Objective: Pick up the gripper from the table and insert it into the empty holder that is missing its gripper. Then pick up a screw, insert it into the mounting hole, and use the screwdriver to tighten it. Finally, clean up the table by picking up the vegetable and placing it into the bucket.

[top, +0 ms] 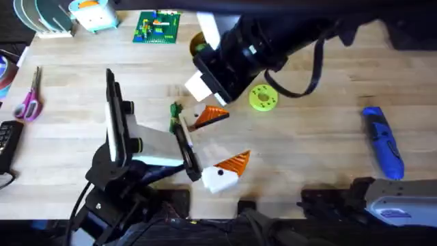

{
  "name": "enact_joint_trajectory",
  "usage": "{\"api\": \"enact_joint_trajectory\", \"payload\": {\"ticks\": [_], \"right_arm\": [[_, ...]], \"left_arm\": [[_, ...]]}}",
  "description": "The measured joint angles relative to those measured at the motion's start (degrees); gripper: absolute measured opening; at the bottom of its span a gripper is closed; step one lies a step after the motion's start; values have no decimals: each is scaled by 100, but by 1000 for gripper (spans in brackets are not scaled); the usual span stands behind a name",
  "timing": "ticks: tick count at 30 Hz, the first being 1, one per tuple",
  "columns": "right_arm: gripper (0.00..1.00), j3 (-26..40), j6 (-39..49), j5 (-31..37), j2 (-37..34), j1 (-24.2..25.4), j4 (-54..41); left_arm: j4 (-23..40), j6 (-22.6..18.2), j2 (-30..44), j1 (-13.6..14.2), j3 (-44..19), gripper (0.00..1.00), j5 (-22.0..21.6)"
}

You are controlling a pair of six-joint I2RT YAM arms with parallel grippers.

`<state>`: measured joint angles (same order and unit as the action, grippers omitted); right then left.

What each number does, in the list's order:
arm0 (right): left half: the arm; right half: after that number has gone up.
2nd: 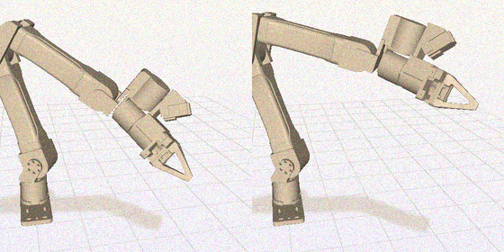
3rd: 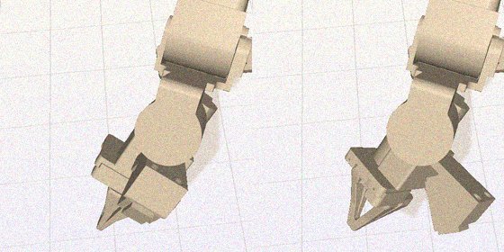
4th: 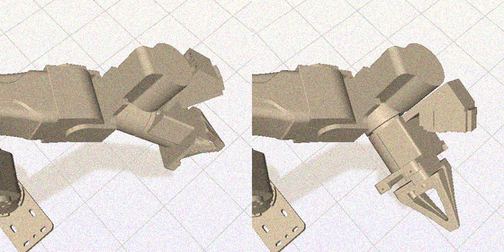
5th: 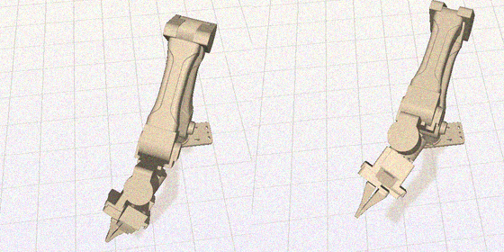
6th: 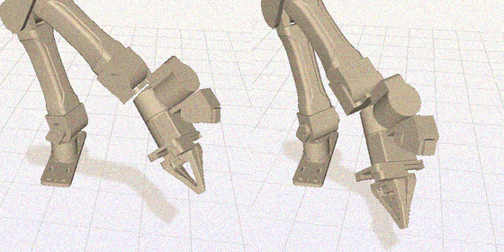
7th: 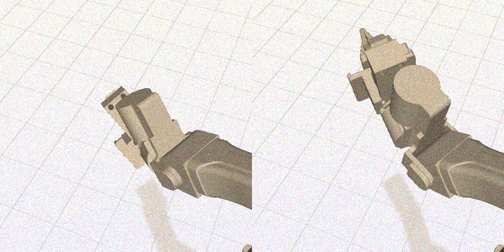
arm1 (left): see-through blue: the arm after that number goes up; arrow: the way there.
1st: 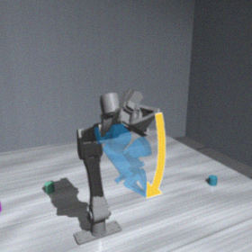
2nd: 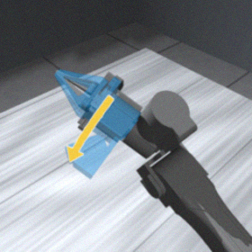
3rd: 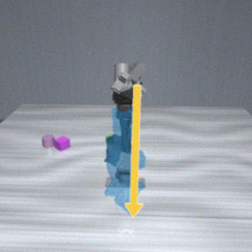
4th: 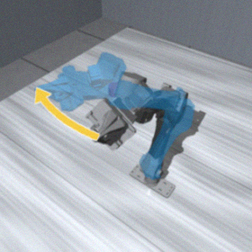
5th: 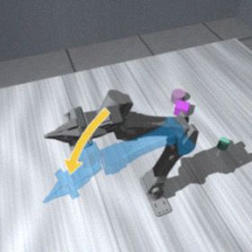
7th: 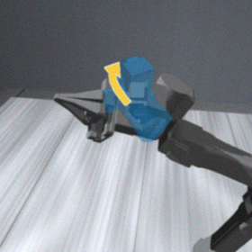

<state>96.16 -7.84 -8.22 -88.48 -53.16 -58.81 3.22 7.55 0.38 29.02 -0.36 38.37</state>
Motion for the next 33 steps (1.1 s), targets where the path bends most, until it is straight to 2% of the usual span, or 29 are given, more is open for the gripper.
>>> {"api": "enact_joint_trajectory", "payload": {"ticks": [20, 33], "right_arm": [[7, 0, -254, 65, -392, -336, -158], [7, 0, -269, 67, -679, -368, -269]], "left_arm": [[0, 0, 0, 0, 0, 992, 0], [0, 0, -1, 0, 0, 992, 0]]}}
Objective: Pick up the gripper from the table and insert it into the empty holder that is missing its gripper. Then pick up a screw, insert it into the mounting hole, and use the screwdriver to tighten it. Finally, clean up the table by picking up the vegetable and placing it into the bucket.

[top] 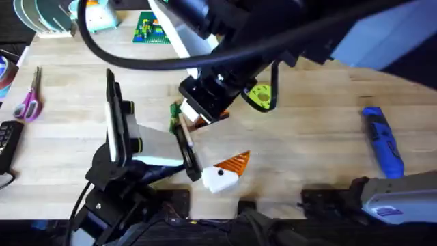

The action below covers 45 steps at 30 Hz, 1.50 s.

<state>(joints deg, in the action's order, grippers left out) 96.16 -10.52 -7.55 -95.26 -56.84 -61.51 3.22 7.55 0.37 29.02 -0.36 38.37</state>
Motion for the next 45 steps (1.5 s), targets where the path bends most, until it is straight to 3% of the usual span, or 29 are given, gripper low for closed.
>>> {"api": "enact_joint_trajectory", "payload": {"ticks": [12, 21, 27, 34, 36, 40, 42, 45], "right_arm": [[8, 2, -3, -1, -111, 0, -8], [446, 105, -40, -17, -109, 8, -60], [810, 402, -51, -20, 126, 231, -638], [914, 723, -42, -5, 876, 806, -1358], [922, 736, -43, 1, 1093, 916, -1492], [926, 750, -15, 2, 1398, 1058, -1711], [927, 752, 49, 2, 1478, 1091, -1794], [929, 752, 156, 2, 1543, 1091, -1891]], "left_arm": [[4, 26, 1, 0, 0, 992, 2], [2, 20, 1, 0, 0, 992, 0], [2, 20, 1, 0, 0, 992, 0], [2, 26, 1, 0, 0, 974, 0], [0, 20, 1, 0, 0, 724, 0], [0, 2, 1, 0, 0, 93, 0], [0, -17, 0, 0, 0, 12, -1], [0, -19, 1, 0, 0, 8, -2]]}}
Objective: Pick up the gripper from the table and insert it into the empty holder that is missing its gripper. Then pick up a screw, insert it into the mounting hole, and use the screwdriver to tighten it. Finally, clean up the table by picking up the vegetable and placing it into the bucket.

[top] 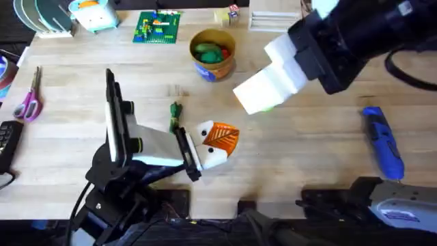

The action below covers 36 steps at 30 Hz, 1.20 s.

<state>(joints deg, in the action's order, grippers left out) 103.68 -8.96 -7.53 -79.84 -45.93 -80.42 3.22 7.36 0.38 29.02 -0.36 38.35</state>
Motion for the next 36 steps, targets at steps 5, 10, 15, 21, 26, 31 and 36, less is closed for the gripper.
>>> {"api": "enact_joint_trajectory", "payload": {"ticks": [5, 10, 15, 21, 26, 31, 36], "right_arm": [[929, 0, 128, 0, 14, 0, -198], [929, 0, 306, -5, 33, 106, -556], [932, -4, 586, -111, 214, 353, -739], [932, -762, 821, -79, 1229, 1485, -801], [933, -2258, 881, 42, 2375, 3020, -216], [934, -3864, 900, 519, 2825, 4518, 1023], [935, -4859, 1060, 851, 2575, 5495, 1528]], "left_arm": [[0, -1, 0, 0, 0, 6, -2], [0, 0, 0, 0, 0, 6, -4], [0, -1, 0, 0, 0, 6, -6], [0, -1, 0, 0, 0, 6, -24], [-1, 0, -1, 0, 0, 6, -26], [-2, 1, -2, 0, 0, 6, -26], [-2, 0, 0, 0, 0, 6, -26]]}}
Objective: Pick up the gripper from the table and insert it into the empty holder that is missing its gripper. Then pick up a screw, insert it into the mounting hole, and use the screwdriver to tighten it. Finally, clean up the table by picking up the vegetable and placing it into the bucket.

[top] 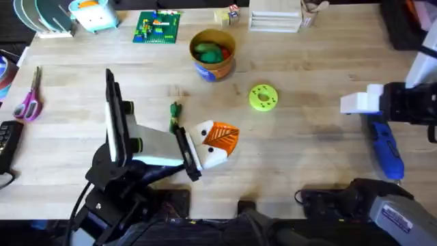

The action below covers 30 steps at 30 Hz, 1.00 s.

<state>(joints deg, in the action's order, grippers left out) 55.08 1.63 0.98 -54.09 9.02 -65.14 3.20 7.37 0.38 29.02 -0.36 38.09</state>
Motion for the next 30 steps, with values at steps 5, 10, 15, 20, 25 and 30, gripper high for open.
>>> {"api": "enact_joint_trajectory", "payload": {"ticks": [5, 10, 15, 20, 25, 30], "right_arm": [[936, -109, 556, 551, -303, 571, 610], [936, -109, 1121, 752, -528, 945, 1298], [935, -109, 1708, 852, -1067, 1398, 1516], [965, -109, 1950, 887, -1665, 1738, 1559], [989, -109, 2331, 677, -2037, 1939, 1341], [989, -117, 2784, 517, -2417, 2126, 1309]], "left_arm": [[0, -1, 0, 0, 0, 6, 0], [0, 0, -1, 0, 0, 6, 0], [2, -1, 0, 0, 0, 6, 0], [0, 1, -1, 0, 0, 6, 0], [0, -1, 0, 0, 0, 6, 0], [0, -1, -2, 0, 0, 6, 0]]}}
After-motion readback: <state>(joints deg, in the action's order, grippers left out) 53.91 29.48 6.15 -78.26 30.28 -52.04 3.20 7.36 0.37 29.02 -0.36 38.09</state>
